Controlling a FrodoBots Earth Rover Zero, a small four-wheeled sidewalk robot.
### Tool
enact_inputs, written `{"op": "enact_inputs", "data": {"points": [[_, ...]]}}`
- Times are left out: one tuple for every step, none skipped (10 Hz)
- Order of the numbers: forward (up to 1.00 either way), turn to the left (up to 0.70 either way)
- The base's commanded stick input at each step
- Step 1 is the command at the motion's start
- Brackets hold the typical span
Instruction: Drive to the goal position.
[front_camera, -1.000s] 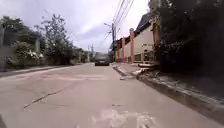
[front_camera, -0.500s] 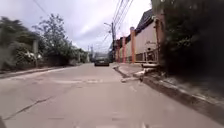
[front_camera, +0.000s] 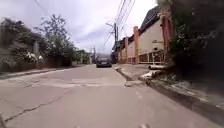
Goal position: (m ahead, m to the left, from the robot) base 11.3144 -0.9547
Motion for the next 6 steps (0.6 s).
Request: {"op": "enact_inputs", "data": {"points": [[0.70, 0.00], [0.70, 0.00], [0.70, 0.06], [0.70, 0.26], [0.70, 0.34], [0.70, 0.14]]}}
